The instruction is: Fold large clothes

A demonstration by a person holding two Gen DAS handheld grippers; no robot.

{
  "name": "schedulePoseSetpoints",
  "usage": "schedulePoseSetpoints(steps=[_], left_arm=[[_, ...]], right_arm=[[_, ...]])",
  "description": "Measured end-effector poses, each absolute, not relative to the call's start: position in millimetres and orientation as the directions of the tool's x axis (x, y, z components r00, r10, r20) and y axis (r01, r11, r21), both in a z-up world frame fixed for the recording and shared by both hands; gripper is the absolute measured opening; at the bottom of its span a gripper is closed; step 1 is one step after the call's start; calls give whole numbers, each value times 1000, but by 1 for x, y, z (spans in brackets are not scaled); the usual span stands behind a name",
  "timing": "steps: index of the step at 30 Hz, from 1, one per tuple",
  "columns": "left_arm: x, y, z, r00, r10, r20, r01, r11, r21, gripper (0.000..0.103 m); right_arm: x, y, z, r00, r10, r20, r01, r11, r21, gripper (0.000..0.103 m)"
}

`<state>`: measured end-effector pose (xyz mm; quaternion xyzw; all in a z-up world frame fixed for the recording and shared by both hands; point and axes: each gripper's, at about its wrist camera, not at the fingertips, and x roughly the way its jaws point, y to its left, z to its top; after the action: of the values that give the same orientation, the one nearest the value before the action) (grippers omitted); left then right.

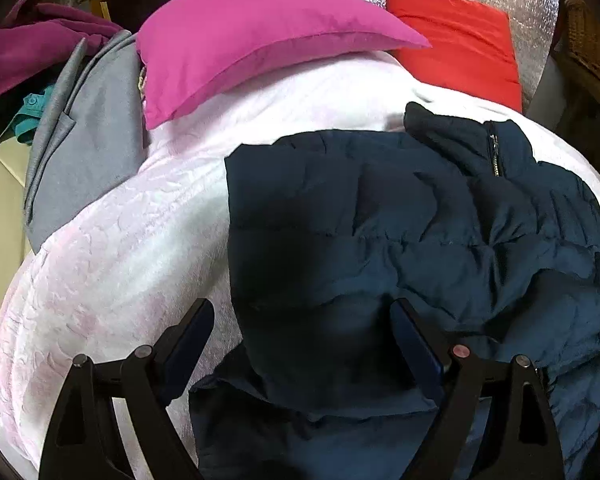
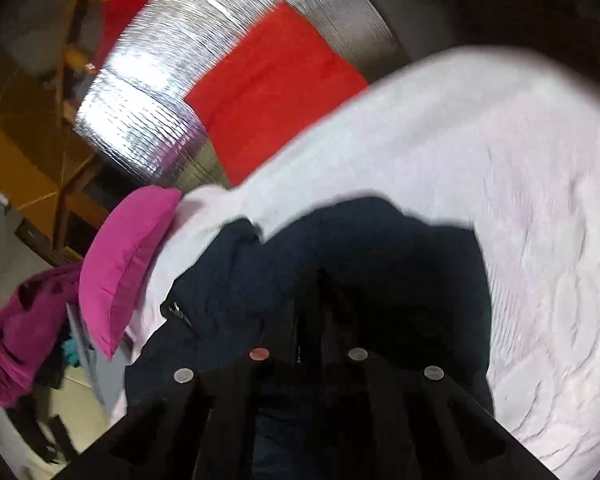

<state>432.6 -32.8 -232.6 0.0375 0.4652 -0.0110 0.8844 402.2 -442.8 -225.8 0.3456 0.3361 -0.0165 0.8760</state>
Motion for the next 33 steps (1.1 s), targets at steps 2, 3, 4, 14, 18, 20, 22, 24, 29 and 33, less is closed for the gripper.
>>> schedulePoseSetpoints(steps=[2,3,4,14,18,20,22,24,29,33], left_arm=[[434,-33,-236,558,15,-830,55,997,55,89],[434,-33,-238,552,14,-834,56,997,54,89],[433,-33,-239,548,15,-837,58,997,55,89],[426,-25,-225,564,6,-826,54,998,44,89],[421,-16,-213,594,-11,-804,43,999,18,89],[422,-13,-213,594,-11,-805,40,999,15,89],[424,-11,-218,578,-3,-816,39,999,24,89],[429,-12,-233,529,28,-848,45,997,61,90],[431,-10,-236,514,15,-858,53,997,50,90],[427,-5,-223,550,8,-835,41,999,37,89]], right_arm=[[407,-443,-235,736,166,-657,313,777,547,10],[411,-444,-247,700,176,-692,339,771,540,10],[411,-446,-252,692,193,-695,343,760,552,10],[341,-459,-227,785,222,-578,278,709,649,62],[331,-441,-220,768,248,-591,239,745,623,41],[329,-429,-221,754,223,-618,237,785,572,41],[330,-422,-230,729,208,-652,253,803,540,41],[335,-421,-247,673,202,-711,295,809,509,40],[327,-423,-241,676,185,-713,324,795,513,34],[309,-419,-207,746,84,-661,316,829,462,37]])
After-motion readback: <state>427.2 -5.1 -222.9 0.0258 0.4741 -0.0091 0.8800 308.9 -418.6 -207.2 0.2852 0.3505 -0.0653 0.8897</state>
